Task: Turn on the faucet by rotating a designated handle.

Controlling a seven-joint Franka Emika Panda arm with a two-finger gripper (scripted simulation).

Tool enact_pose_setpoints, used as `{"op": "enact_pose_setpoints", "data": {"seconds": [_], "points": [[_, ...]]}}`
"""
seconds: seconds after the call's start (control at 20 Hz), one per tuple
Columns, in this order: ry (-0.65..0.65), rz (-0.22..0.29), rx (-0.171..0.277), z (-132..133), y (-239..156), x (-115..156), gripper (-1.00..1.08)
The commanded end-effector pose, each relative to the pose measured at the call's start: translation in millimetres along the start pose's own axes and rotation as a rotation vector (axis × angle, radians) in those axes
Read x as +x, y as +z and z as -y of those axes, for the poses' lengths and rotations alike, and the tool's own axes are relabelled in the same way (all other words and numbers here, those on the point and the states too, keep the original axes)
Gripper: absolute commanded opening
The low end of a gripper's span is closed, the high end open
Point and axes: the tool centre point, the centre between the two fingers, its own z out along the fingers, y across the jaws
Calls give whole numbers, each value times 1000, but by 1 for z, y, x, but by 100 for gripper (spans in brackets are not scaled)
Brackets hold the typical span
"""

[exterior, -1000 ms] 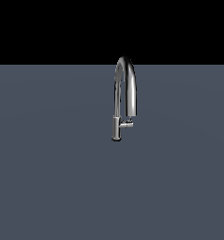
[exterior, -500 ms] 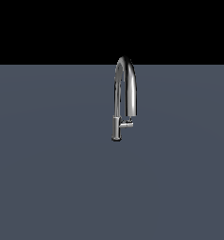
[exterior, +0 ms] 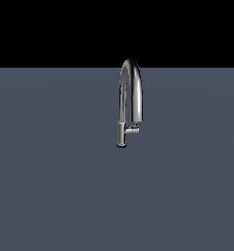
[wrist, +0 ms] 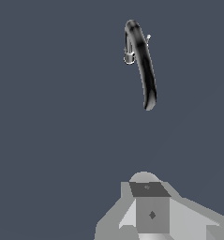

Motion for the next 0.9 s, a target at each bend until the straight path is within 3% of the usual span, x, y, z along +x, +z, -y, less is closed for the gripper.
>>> {"op": "enact_pose_setpoints", "data": {"seconds": [0.0, 0.85], "points": [[31, 35, 30, 0, 2, 15, -100], [248, 281, 248, -10, 28, 116, -100]]}}
